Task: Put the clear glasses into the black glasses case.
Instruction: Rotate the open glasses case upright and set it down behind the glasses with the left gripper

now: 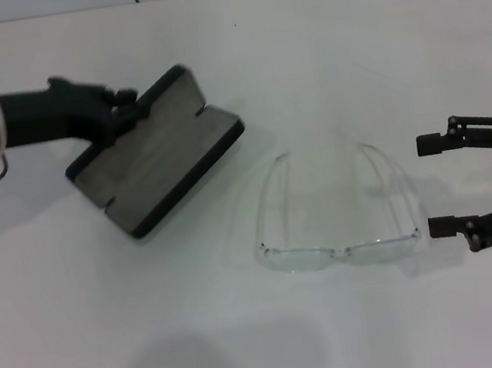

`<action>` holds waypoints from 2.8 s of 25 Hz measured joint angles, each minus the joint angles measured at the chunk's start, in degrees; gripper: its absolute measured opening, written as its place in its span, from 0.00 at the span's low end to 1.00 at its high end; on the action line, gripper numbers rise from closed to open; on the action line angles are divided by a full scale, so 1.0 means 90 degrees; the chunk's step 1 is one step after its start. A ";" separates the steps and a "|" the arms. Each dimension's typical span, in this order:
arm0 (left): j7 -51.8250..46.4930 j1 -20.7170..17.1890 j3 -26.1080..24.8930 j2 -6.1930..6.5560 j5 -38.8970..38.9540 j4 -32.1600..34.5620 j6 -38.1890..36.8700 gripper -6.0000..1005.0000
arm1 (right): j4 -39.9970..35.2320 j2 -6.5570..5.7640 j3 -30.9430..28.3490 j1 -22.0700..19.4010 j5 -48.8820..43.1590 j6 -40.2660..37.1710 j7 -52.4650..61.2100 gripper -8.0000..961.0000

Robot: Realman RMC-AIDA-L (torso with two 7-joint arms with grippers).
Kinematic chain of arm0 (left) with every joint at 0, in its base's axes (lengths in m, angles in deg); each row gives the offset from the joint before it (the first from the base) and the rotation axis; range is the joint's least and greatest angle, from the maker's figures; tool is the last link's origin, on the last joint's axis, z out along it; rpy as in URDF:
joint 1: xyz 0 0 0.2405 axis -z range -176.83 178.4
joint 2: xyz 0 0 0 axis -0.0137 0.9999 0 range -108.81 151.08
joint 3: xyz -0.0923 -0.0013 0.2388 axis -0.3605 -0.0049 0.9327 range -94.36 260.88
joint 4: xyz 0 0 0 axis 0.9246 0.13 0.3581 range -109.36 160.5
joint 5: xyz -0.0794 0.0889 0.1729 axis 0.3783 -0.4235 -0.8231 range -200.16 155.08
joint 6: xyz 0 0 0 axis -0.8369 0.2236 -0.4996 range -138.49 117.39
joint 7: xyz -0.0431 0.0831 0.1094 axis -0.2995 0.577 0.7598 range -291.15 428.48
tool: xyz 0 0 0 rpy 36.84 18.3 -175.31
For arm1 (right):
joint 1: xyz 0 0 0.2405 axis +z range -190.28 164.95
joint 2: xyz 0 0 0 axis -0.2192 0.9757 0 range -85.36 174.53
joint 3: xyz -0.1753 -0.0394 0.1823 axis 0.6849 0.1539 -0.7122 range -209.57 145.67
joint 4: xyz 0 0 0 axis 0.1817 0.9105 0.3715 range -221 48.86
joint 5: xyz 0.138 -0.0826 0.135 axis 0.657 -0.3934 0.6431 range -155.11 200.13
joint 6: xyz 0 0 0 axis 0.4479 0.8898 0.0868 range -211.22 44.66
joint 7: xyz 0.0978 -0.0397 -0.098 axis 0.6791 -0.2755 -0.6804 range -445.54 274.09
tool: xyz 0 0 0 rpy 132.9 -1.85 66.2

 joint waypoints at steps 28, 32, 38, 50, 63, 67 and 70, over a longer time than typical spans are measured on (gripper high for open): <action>0.1910 0.1456 0.2595 -0.0233 0.0555 -0.0373 0.0902 0.26 | 0.0161 0.0346 -0.0023 -0.0564 -0.0011 0.0011 -0.0663 0.85; 0.2026 0.1434 0.2598 -0.0233 0.0660 -0.0350 0.0881 0.27 | 0.0164 0.0345 -0.0023 -0.0588 -0.0011 0.0012 -0.0662 0.85; 0.2038 0.1420 0.2603 -0.0242 0.0716 -0.0296 0.0909 0.32 | 0.0147 0.0344 -0.0023 -0.0577 -0.0011 0.0016 -0.0635 0.84; 0.0911 0.1453 0.2612 -0.0256 0.0985 -0.0435 0.2175 0.44 | 0.0109 0.0349 -0.0023 -0.0478 -0.0006 0.0053 -0.0625 0.84; -0.1016 0.2848 0.2601 -0.0237 -0.0353 -0.2393 0.3630 0.43 | 0.0158 0.0413 0.0096 -0.0263 -0.0001 0.0442 -0.0616 0.83; -0.1054 0.2906 0.2604 -0.0248 -0.0527 -0.2409 0.3302 0.43 | 0.0162 0.0414 0.0104 -0.0255 -0.0042 0.0461 -0.0637 0.82; -0.1048 0.2875 0.2606 -0.0248 -0.0531 -0.2277 0.2999 0.43 | 0.0161 0.0409 0.0104 -0.0251 -0.0072 0.0463 -0.0633 0.82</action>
